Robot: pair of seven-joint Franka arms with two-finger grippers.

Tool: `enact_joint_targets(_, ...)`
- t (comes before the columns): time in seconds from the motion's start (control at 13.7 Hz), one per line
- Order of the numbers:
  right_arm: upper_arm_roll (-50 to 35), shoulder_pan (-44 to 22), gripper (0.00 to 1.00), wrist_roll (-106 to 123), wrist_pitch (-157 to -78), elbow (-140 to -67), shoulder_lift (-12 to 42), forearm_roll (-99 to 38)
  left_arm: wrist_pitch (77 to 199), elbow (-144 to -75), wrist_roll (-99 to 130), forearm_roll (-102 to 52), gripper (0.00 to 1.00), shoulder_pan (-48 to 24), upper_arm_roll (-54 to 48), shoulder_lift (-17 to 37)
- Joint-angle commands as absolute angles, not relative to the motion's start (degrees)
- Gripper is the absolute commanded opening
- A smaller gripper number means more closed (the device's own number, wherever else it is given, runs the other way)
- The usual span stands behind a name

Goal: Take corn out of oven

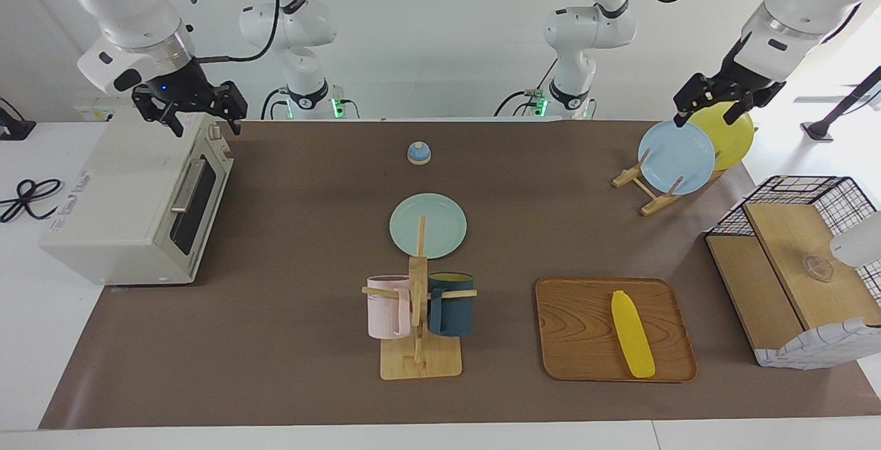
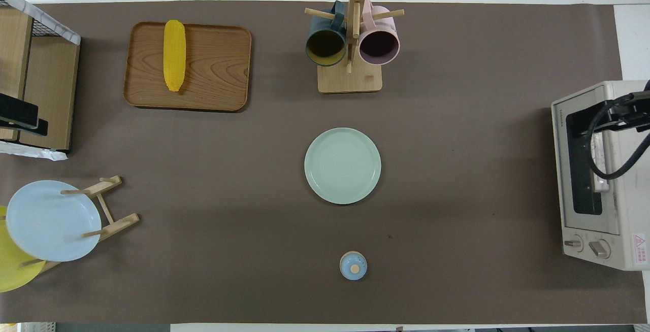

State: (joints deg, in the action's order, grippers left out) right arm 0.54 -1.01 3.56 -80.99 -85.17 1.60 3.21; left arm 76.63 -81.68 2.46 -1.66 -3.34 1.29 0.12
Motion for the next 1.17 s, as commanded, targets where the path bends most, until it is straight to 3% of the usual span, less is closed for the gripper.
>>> enact_joint_targets(0.0, 0.44, -0.18, 1.00, 5.27, -80.86, -84.29, 1.93, 1.93, 77.51, -90.68, 3.08, -0.70, 1.00, -2.90, 0.70, -5.88)
enact_joint_targets(0.22, 0.44, -0.18, 1.00, 5.27, -80.86, -84.20, 1.93, 2.02, 85.40, -95.00, 2.90, -0.70, 1.00, -2.99, 0.79, -6.16)
enact_joint_targets(0.66, 0.53, -0.18, 1.00, 5.27, -80.77, -84.20, 1.93, 2.02, 89.55, -94.40, 2.29, -0.62, 1.00, -2.99, 0.62, -3.69)
enact_joint_targets(1.09, 0.53, -0.26, 1.00, 5.27, -80.68, -84.20, 1.93, 2.02, 84.64, -88.68, 2.02, 1.41, 1.00, -2.99, -0.35, -1.32)
